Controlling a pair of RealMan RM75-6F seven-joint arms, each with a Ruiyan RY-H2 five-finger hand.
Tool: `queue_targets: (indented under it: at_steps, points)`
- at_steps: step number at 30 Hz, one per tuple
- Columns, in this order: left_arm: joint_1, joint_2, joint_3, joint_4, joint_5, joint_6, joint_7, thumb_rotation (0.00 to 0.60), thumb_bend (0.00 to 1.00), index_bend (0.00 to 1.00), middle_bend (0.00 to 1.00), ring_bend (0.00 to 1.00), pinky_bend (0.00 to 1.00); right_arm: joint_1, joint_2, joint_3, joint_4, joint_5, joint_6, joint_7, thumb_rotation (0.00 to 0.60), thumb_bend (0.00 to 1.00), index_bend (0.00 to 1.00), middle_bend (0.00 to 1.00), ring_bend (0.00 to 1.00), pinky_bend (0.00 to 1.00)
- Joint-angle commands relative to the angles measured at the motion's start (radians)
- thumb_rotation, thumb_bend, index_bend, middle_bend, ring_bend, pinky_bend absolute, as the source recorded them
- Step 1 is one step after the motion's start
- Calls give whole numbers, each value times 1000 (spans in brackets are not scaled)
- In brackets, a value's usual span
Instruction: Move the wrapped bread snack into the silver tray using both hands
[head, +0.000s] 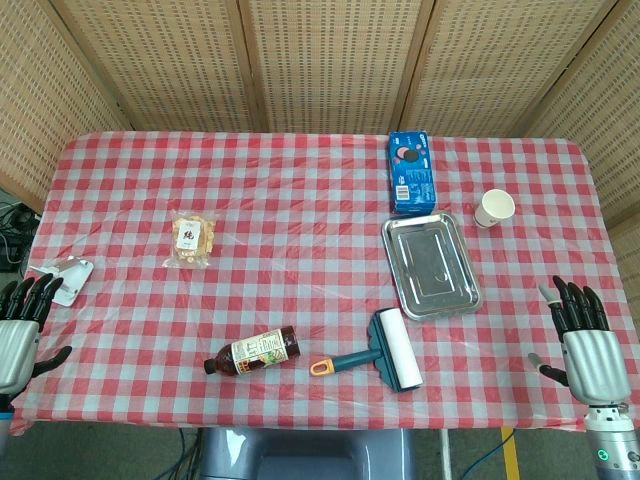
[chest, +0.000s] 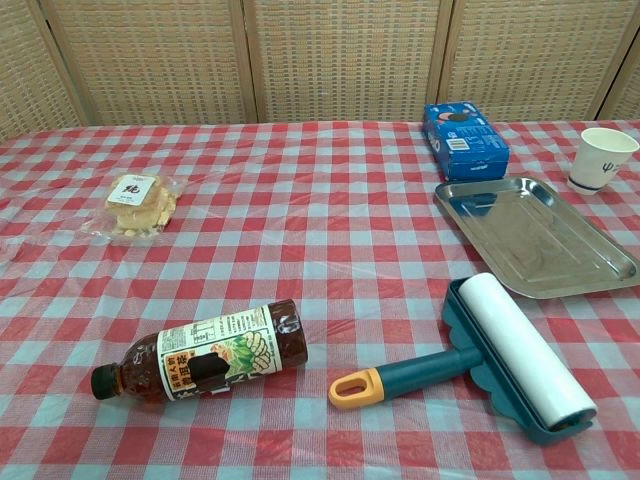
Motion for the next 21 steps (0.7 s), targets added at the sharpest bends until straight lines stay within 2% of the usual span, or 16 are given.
queue_targets:
  at_steps: [1, 21]
  points:
    - [0, -1, -2, 1, 2, 3, -6, 600, 172, 0, 0, 0, 0, 0, 2, -1, -3, 1, -2, 0, 600, 55, 0, 0, 0, 0]
    - [-19, -25, -10, 21, 9, -13, -17, 600, 172, 0, 0, 0, 0, 3, 16, -14, -16, -3, -25, 14, 600, 55, 0, 0, 0, 0]
